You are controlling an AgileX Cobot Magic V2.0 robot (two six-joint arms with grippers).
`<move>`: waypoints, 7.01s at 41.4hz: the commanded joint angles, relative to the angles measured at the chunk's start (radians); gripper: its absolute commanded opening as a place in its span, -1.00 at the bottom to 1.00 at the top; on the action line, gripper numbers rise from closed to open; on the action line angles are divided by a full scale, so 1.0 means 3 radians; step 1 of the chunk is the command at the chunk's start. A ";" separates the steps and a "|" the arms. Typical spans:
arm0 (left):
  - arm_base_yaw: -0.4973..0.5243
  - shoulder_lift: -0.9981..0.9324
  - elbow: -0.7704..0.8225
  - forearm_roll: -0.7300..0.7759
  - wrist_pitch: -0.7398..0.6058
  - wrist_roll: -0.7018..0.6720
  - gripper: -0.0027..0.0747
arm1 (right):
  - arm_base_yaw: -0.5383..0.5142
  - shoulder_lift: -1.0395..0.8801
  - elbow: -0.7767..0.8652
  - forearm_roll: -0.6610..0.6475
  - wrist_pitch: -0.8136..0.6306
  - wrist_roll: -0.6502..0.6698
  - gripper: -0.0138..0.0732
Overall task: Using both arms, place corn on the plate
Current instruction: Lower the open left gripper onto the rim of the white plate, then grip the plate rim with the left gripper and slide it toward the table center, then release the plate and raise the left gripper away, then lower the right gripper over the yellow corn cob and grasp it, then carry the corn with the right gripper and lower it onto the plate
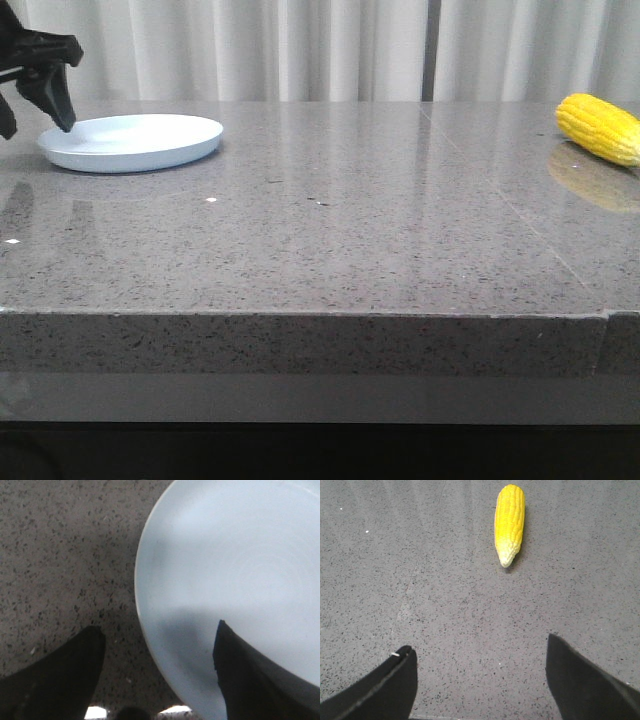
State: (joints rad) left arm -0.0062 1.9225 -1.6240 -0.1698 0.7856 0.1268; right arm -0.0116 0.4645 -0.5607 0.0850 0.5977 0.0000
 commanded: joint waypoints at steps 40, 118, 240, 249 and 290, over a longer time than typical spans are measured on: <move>-0.0011 0.0042 -0.0499 -0.0074 -0.0253 0.0009 -0.98 | -0.0021 0.0044 -0.0101 -0.0038 -0.0227 -0.0028 0.61; -0.1300 0.0229 -0.0963 -0.0171 0.0368 -0.0063 -0.05 | -0.0021 0.0044 -0.0101 -0.0038 -0.0227 -0.0028 0.61; -0.1935 -0.3444 0.2523 0.0138 -0.0241 0.0111 -0.07 | -0.0194 0.3773 -0.3007 0.0120 0.0127 -0.0028 0.80; -0.1935 -0.3444 0.2523 0.0138 -0.0241 0.0111 -0.06 | -0.0194 0.4254 -0.3345 0.0004 0.0095 -0.0028 0.80; -0.1935 -0.3444 0.2523 0.0138 -0.0241 0.0111 -0.07 | -0.0178 0.4624 -0.3368 -0.0171 -0.0184 -0.0028 -0.01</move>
State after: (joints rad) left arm -0.5795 0.8992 -0.8414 -0.1194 0.7766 0.1607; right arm -0.0656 1.9342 -1.5379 0.0439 0.5746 0.0000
